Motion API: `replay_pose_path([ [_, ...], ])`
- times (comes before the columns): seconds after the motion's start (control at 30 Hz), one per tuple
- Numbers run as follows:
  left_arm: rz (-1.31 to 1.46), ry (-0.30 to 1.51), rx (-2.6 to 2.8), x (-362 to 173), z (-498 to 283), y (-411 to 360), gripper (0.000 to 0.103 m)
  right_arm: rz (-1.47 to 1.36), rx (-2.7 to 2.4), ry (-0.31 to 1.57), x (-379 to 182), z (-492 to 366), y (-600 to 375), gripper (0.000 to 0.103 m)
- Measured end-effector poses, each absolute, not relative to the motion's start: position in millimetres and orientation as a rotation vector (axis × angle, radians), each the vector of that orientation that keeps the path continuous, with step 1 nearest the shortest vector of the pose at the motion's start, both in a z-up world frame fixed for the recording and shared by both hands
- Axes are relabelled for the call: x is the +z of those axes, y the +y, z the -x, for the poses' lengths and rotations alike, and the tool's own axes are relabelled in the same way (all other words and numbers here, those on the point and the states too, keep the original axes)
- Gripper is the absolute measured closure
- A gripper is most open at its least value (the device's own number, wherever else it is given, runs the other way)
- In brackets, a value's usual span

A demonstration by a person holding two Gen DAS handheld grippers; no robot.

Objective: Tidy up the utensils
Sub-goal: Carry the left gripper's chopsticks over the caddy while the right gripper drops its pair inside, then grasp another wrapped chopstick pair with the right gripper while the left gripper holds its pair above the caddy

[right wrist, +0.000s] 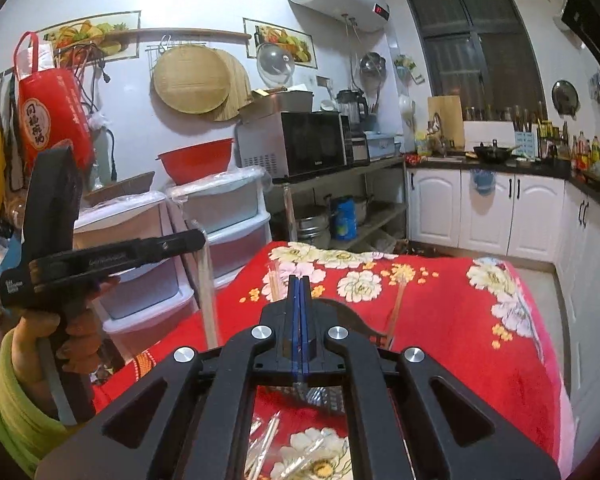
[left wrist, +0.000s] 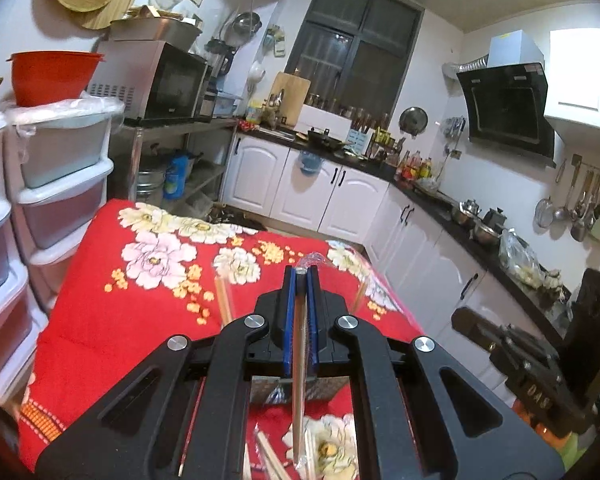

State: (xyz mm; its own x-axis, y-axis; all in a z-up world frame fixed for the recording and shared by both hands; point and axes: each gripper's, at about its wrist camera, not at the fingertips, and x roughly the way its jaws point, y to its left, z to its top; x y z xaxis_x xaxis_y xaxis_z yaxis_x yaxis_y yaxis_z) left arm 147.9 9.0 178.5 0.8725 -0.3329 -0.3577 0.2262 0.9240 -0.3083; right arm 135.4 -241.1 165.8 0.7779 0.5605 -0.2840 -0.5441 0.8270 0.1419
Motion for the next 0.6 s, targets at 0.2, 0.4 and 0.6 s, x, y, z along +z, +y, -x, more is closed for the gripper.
replay_pose_path([
  [0.2,0.259,0.394,-0.268,184,-165,6,0.102,-0.009,0.632,0.397,141,-147,-234,0.102],
  [0.4,0.256,0.393,-0.238,180,-182,6,0.102,0.068,0.685,0.567,76,-148,-220,0.102],
  [0.6,0.255,0.377,-0.229,175,-198,1,0.102,0.069,0.691,0.755,15,-151,-214,0.100],
])
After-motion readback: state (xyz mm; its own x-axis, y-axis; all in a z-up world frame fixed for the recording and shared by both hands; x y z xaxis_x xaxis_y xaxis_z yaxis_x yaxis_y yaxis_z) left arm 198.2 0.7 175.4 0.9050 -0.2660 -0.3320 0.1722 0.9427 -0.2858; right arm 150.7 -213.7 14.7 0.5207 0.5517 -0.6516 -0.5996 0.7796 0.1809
